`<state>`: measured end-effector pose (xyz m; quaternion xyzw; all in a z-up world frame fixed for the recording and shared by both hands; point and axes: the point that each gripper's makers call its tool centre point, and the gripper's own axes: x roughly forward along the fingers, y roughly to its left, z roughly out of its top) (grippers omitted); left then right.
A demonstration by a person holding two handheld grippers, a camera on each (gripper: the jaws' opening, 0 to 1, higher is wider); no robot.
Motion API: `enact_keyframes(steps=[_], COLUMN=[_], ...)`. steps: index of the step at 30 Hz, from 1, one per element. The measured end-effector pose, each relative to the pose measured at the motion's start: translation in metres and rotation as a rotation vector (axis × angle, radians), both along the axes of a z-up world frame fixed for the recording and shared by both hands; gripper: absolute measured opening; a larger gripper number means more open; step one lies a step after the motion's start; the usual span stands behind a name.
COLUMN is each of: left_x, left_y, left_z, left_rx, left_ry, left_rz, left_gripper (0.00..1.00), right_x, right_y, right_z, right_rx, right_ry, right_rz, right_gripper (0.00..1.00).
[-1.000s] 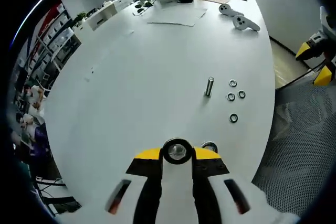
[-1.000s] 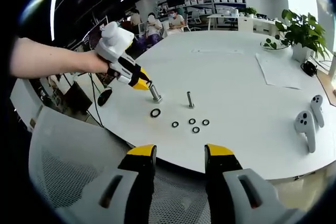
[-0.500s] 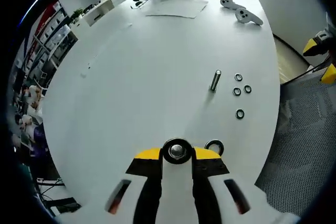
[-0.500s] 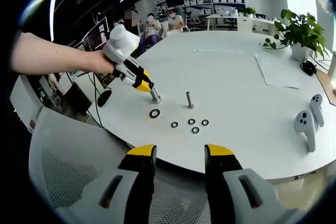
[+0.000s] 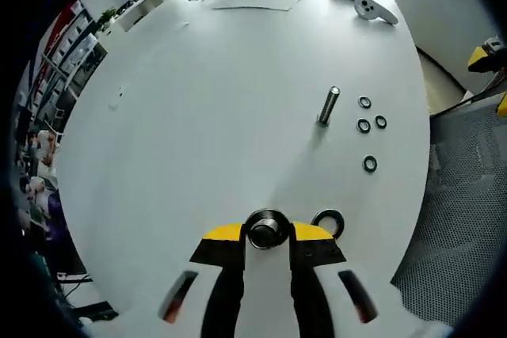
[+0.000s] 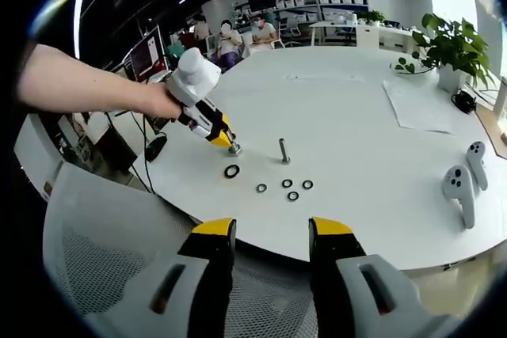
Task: Place the washer onto the threaded stud by aligning its center hole with the stud, sliding it down to the base, and recovering from edge contact or off-axis alignment until the washer reaches the visible bottom stop.
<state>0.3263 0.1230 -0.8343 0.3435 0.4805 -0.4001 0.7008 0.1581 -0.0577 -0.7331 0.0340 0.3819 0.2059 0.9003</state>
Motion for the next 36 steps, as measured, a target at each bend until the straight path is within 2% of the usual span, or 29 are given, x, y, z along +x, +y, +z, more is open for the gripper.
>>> enact_keyframes(steps=[2, 5, 9, 17, 23, 29, 36], left_x=[0.007, 0.013, 0.005, -0.005, -0.004, -0.002, -0.001], left_y=[-0.005, -0.006, -0.009, -0.003, 0.001, -0.002, 0.000], left_z=[0.002, 0.004, 0.007, 0.007, 0.005, 0.003, -0.010], left_rx=[-0.032, -0.033, -0.031, 0.023, 0.085, 0.139, 0.168], left_ry=[-0.014, -0.002, 0.017, 0.057, 0.143, 0.196, 0.189], left_rz=[0.022, 0.035, 0.026, -0.018, -0.045, -0.061, -0.081], left_gripper=[0.19, 0.19, 0.19, 0.19, 0.19, 0.19, 0.19], right_x=[0.000, -0.001, 0.000, -0.001, 0.000, 0.000, 0.001], right_y=[0.000, 0.000, -0.002, -0.002, -0.002, -0.004, -0.006], right_z=[0.000, 0.000, -0.001, -0.001, -0.001, 0.000, 0.000], right_rx=[0.000, -0.004, -0.007, -0.006, -0.008, -0.007, -0.003], right_ry=[0.001, 0.001, 0.003, 0.003, 0.005, 0.001, -0.004], right_rz=[-0.001, 0.000, -0.006, -0.008, -0.005, -0.017, -0.030], right_gripper=[0.39, 0.39, 0.39, 0.39, 0.39, 0.39, 0.39])
